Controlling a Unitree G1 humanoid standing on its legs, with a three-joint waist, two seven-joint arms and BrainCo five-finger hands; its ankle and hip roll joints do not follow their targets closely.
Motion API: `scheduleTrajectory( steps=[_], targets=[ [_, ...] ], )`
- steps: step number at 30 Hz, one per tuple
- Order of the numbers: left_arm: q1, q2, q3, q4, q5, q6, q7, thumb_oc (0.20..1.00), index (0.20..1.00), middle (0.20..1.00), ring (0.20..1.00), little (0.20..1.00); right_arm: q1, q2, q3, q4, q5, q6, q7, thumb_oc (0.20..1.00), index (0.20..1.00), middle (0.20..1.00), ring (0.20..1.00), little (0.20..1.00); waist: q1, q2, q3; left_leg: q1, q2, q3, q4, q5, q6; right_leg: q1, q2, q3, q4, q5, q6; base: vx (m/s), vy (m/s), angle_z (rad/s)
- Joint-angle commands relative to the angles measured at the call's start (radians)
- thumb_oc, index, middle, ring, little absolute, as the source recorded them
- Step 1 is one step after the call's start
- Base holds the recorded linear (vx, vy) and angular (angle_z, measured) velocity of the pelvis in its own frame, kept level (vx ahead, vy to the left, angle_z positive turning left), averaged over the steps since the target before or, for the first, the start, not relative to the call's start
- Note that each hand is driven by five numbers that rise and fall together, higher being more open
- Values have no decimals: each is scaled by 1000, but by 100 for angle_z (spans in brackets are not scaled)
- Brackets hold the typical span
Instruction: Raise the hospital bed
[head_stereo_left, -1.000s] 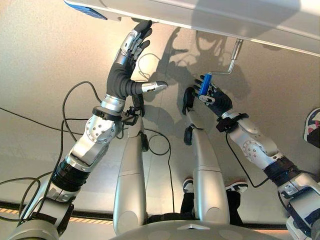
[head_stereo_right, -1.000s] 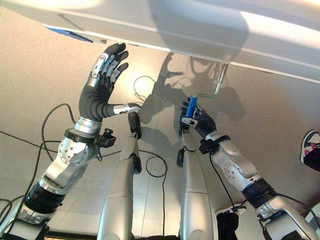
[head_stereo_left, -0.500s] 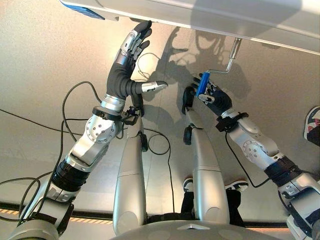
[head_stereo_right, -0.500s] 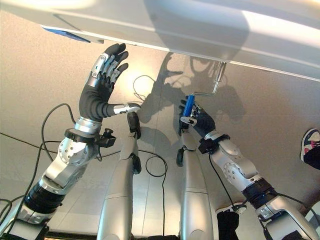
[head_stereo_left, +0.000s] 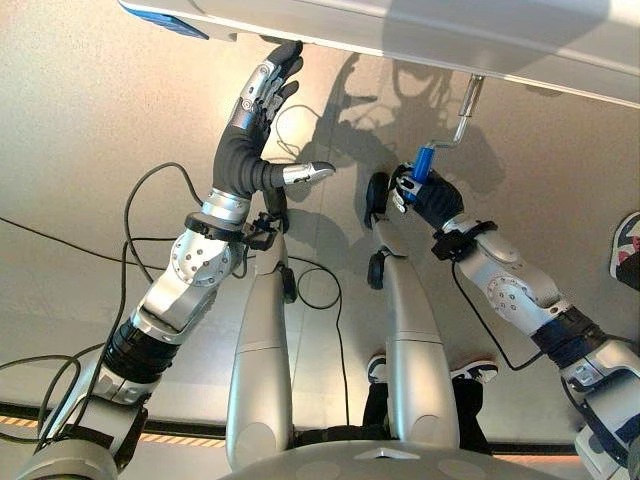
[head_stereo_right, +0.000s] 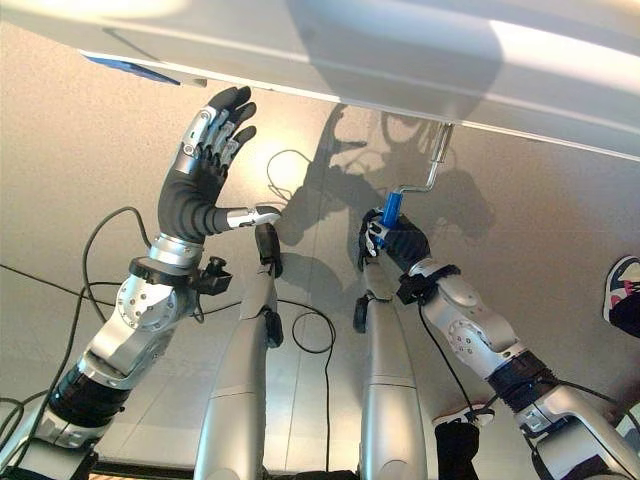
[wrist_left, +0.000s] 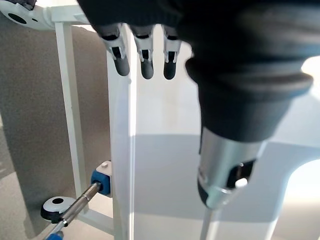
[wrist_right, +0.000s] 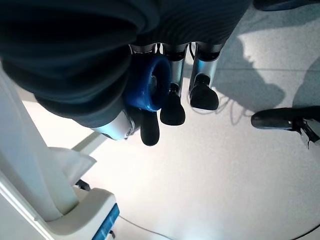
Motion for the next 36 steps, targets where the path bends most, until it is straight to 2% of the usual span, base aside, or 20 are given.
scheduleTrajectory(
  steps=[1, 11, 21, 24, 25, 26, 27, 28, 30, 36],
  targets=[
    [28, -4, 5, -116, 25, -34, 7, 1000, 1000, 1000, 1000, 1000, -65, 6, 38, -112, -6, -42, 38, 200, 200, 200, 200, 200, -4, 10, -20, -6, -10, -47, 95, -93, -15, 79, -9, -7, -105, 40, 111, 0, 0, 0],
    [35, -5, 8, -118, 23, -33, 3, 1000, 1000, 1000, 1000, 1000, -78, 20, 29, -103, -16, -50, 32, 200, 200, 200, 200, 200, -6, 8, -20, -3, -11, -46, 97, -94, -14, 83, -8, -4, -108, 40, 111, -1, -3, 0],
    [24, -19, 4, -111, -27, -43, -3, 1000, 1000, 1000, 1000, 1000, -188, 116, 50, -24, -26, -71, -4, 200, 200, 200, 200, 200, 12, 12, -20, -10, -14, -56, 112, -95, -14, 82, -8, -9, -95, 36, 108, -3, -14, 0],
    [31, -25, -8, -114, -47, -46, -5, 1000, 1000, 1000, 1000, 1000, -287, 172, 56, 102, -23, -85, -37, 200, 200, 200, 200, 200, 30, 28, -20, -18, -16, -59, 105, -93, -15, 74, -13, -14, -91, 34, 109, 4, 22, 0],
    [38, -31, -12, -117, -67, -54, -10, 1000, 1000, 1000, 1000, 1000, -343, 217, 50, 221, -42, -84, -59, 200, 200, 200, 200, 200, 42, 42, -20, -22, -18, -61, 105, -94, -15, 69, -14, -15, -81, 30, 107, 0, 0, 0],
    [38, -31, -12, -117, -67, -54, -10, 1000, 1000, 1000, 1000, 1000, -344, 218, 51, 223, -42, -84, -58, 200, 200, 200, 200, 200, 42, 42, -20, -23, -18, -61, 106, -94, -16, 68, -14, -16, -81, 30, 107, 9, 37, 5],
    [37, -32, -21, -116, -87, -59, -13, 1000, 1000, 1000, 1000, 1000, -407, 271, 42, 359, -58, -84, -96, 200, 200, 200, 200, 200, 53, 56, -20, -28, -20, -61, 114, -97, -16, 60, -15, -14, -69, 23, 105, 9, 24, 6],
    [36, -32, -21, -116, -87, -59, -13, 1000, 1000, 1000, 1000, 1000, -409, 273, 42, 362, -58, -84, -95, 200, 200, 200, 200, 200, 53, 55, -20, -30, -20, -61, 115, -98, -16, 59, -15, -14, -68, 23, 105, 11, 34, 8],
    [28, -46, -31, -114, -114, -61, -18, 1000, 1000, 1000, 1000, 1000, -492, 339, 16, 528, -100, -77, -125, 200, 200, 200, 200, 200, 68, 77, -20, -48, -24, -60, 133, -104, -15, 41, -19, -15, -47, 14, 102, 1, 27, 8],
    [21, -70, -44, -113, -119, -67, -23, 1000, 1000, 1000, 1000, 1000, -555, 396, -24, 689, -131, -72, -134, 200, 200, 200, 200, 200, 84, 101, -20, -70, -30, -60, 148, -113, -8, 18, -22, -12, -29, 5, 100, 7, 30, 5]
  ],
)
